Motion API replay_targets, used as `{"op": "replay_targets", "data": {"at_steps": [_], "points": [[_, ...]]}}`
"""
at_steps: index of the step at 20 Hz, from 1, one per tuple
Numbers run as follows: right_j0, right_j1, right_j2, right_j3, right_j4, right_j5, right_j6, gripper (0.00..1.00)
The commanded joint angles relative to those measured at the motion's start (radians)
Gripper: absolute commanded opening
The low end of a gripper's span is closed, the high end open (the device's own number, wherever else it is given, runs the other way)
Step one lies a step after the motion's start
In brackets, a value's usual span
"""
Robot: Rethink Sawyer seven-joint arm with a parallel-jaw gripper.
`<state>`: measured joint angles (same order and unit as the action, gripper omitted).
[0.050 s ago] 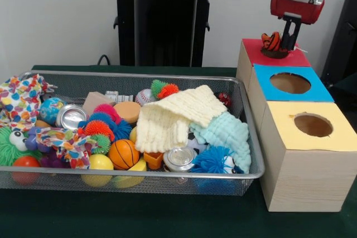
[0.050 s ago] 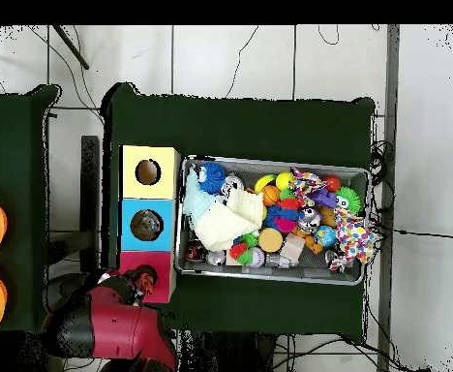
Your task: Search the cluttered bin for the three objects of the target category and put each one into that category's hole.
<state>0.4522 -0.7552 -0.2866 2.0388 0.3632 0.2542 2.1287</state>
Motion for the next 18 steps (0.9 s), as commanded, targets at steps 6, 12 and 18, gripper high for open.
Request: {"op": "replay_targets", "data": {"at_steps": [6, 12, 18], "points": [[-0.004, 0.024, 0.017, 0.041, 0.074, 0.010, 0.251, 0.00], [-0.003, 0.025, 0.006, 0.022, 0.074, 0.032, 0.237, 0.00], [-0.005, 0.024, -0.015, -0.017, 0.063, 0.085, 0.222, 0.00]]}}
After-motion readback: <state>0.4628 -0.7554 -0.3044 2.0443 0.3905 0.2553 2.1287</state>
